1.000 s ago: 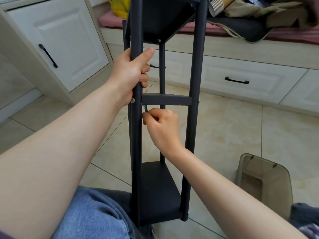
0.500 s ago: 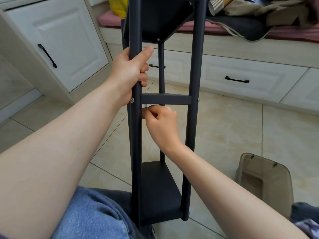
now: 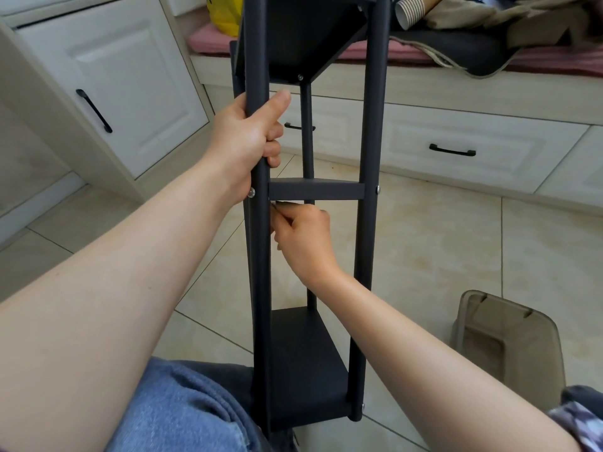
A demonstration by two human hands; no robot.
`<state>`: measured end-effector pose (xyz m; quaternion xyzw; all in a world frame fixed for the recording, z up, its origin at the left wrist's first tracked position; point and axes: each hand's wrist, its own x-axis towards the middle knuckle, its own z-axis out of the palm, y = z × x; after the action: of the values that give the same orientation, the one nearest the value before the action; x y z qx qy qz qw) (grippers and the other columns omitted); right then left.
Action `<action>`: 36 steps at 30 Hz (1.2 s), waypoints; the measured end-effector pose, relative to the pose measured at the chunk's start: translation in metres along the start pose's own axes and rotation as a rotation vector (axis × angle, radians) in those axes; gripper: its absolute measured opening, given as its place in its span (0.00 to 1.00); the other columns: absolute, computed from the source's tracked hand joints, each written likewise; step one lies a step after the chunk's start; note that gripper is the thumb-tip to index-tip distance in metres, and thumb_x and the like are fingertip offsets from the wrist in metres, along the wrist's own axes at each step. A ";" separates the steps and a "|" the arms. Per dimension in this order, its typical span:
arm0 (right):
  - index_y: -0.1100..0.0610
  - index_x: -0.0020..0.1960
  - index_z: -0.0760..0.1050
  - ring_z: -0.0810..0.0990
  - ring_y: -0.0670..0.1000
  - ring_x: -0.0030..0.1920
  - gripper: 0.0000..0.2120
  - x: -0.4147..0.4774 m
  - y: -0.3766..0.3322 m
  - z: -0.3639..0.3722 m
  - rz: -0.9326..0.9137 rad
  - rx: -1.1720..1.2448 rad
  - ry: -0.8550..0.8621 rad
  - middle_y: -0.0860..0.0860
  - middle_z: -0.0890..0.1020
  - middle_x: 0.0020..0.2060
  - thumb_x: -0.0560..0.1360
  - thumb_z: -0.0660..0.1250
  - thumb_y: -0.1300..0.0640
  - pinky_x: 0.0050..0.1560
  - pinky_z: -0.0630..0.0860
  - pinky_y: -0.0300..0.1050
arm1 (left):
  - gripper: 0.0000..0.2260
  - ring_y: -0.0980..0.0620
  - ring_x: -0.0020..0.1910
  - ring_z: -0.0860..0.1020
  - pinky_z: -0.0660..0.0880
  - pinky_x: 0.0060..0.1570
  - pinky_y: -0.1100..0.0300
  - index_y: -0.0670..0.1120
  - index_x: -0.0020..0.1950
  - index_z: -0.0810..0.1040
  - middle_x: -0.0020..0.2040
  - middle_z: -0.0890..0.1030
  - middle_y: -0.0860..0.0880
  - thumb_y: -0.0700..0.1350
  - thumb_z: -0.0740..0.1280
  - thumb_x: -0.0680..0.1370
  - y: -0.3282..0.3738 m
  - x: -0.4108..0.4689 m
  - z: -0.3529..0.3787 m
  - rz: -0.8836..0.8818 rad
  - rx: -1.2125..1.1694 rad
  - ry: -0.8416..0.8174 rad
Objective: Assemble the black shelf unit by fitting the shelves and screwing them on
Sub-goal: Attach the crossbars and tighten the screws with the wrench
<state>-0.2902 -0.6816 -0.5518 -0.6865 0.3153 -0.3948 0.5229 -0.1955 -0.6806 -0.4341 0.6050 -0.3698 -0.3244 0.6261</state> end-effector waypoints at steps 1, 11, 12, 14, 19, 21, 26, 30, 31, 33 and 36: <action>0.56 0.42 0.82 0.78 0.39 0.31 0.12 0.002 0.001 0.001 0.004 0.010 -0.006 0.40 0.77 0.28 0.81 0.64 0.59 0.35 0.75 0.30 | 0.09 0.58 0.25 0.64 0.68 0.27 0.65 0.50 0.49 0.72 0.29 0.67 0.55 0.52 0.71 0.80 0.000 0.000 0.000 -0.001 0.001 0.000; 0.58 0.49 0.83 0.81 0.43 0.40 0.10 0.012 0.010 0.010 0.010 0.076 0.013 0.48 0.83 0.37 0.82 0.64 0.57 0.44 0.79 0.32 | 0.09 0.58 0.25 0.65 0.69 0.27 0.65 0.50 0.50 0.73 0.29 0.68 0.55 0.52 0.70 0.80 0.000 0.000 0.000 0.004 0.010 -0.004; 0.58 0.49 0.83 0.81 0.42 0.40 0.10 0.012 0.010 0.010 0.006 0.071 0.012 0.46 0.82 0.36 0.82 0.64 0.57 0.44 0.79 0.31 | 0.09 0.58 0.25 0.65 0.69 0.27 0.65 0.50 0.50 0.73 0.29 0.68 0.55 0.52 0.70 0.80 0.000 0.000 0.001 0.003 0.010 -0.002; 0.58 0.48 0.83 0.81 0.43 0.38 0.10 0.010 0.010 0.008 0.005 0.069 0.010 0.44 0.81 0.34 0.82 0.64 0.57 0.44 0.79 0.34 | 0.09 0.58 0.25 0.65 0.69 0.27 0.65 0.50 0.51 0.73 0.29 0.68 0.55 0.52 0.71 0.80 0.000 0.000 0.001 0.002 0.010 0.004; 0.52 0.39 0.80 0.77 0.50 0.31 0.13 0.000 0.005 0.001 0.023 -0.072 -0.060 0.48 0.80 0.30 0.81 0.64 0.55 0.37 0.76 0.41 | 0.10 0.58 0.25 0.65 0.69 0.27 0.65 0.49 0.53 0.73 0.30 0.68 0.55 0.52 0.71 0.80 0.001 0.000 0.004 0.002 0.001 -0.003; 0.46 0.32 0.74 0.75 0.45 0.27 0.18 -0.008 0.004 -0.004 0.034 -0.166 -0.115 0.43 0.76 0.25 0.80 0.64 0.56 0.33 0.75 0.42 | 0.10 0.58 0.25 0.65 0.69 0.27 0.65 0.49 0.53 0.73 0.30 0.68 0.55 0.52 0.71 0.80 0.001 0.000 0.005 0.002 0.002 -0.008; 0.54 0.40 0.82 0.71 0.46 0.27 0.13 -0.035 0.010 -0.028 0.068 -0.259 -0.167 0.46 0.76 0.26 0.80 0.65 0.54 0.33 0.72 0.43 | 0.09 0.57 0.26 0.65 0.69 0.28 0.64 0.49 0.52 0.73 0.30 0.68 0.54 0.51 0.70 0.80 0.000 -0.001 0.010 0.015 0.018 -0.006; 0.59 0.41 0.82 0.74 0.53 0.30 0.14 -0.052 0.012 -0.056 0.030 -0.283 -0.112 0.54 0.79 0.29 0.80 0.65 0.53 0.36 0.74 0.50 | 0.09 0.57 0.26 0.65 0.69 0.28 0.64 0.48 0.53 0.74 0.29 0.68 0.55 0.51 0.70 0.80 0.000 -0.004 0.015 0.030 0.023 0.019; 0.58 0.37 0.81 0.72 0.51 0.29 0.14 -0.056 0.012 -0.064 0.023 -0.288 -0.089 0.52 0.78 0.27 0.79 0.66 0.54 0.36 0.73 0.49 | 0.09 0.57 0.26 0.65 0.69 0.27 0.64 0.48 0.53 0.75 0.30 0.68 0.54 0.51 0.71 0.80 0.000 -0.005 0.016 0.033 0.023 0.027; 0.53 0.30 0.75 0.67 0.47 0.26 0.18 -0.064 0.015 -0.080 0.017 -0.282 -0.031 0.47 0.71 0.23 0.79 0.67 0.55 0.32 0.66 0.41 | 0.08 0.56 0.26 0.65 0.69 0.27 0.64 0.48 0.53 0.75 0.30 0.68 0.54 0.50 0.71 0.80 -0.001 -0.006 0.018 0.043 0.027 0.051; 0.57 0.32 0.77 0.67 0.45 0.26 0.16 -0.076 0.019 -0.106 0.027 -0.293 0.048 0.43 0.69 0.22 0.79 0.68 0.57 0.31 0.62 0.35 | 0.06 0.56 0.25 0.66 0.69 0.27 0.63 0.49 0.52 0.76 0.29 0.68 0.55 0.50 0.71 0.80 -0.001 -0.008 0.024 0.063 0.058 0.111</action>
<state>-0.4203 -0.6719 -0.5712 -0.7415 0.3912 -0.3538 0.4147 -0.2196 -0.6862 -0.4363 0.6279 -0.3626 -0.2596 0.6378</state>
